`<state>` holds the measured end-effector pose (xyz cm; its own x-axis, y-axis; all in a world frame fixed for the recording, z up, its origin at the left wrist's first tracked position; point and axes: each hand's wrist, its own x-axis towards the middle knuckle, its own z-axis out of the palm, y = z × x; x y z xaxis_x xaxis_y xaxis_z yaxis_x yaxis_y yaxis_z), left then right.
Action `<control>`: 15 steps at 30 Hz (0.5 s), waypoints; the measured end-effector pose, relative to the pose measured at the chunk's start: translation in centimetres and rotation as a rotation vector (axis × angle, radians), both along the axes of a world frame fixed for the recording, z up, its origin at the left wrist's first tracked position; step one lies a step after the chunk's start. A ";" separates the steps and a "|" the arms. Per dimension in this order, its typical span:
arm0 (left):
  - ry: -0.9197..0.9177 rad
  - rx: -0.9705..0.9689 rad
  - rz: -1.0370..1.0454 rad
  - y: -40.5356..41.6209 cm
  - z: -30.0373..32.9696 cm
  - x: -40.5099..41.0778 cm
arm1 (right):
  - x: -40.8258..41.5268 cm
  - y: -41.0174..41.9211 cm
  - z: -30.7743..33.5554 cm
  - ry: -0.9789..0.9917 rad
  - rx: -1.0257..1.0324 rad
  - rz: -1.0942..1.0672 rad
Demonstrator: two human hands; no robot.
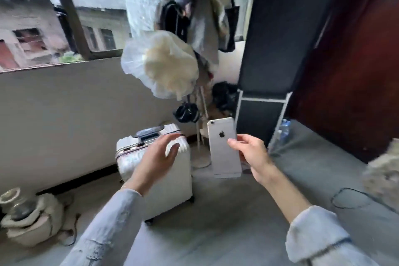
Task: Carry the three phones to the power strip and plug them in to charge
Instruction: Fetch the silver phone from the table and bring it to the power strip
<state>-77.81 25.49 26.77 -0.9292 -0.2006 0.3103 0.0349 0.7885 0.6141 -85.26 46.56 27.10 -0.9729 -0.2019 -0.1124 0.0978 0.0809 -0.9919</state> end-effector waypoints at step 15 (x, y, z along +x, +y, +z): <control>-0.023 -0.020 -0.716 28.3 0.4 -34.8 | -18.6 29.2 -0.3 0.002 0.014 -0.745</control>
<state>-112.61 53.77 27.14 -0.8370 0.4661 0.2867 0.5352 0.5878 0.6067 -103.83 75.76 26.79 -0.8517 0.5127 -0.1083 0.1298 0.0062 -0.9915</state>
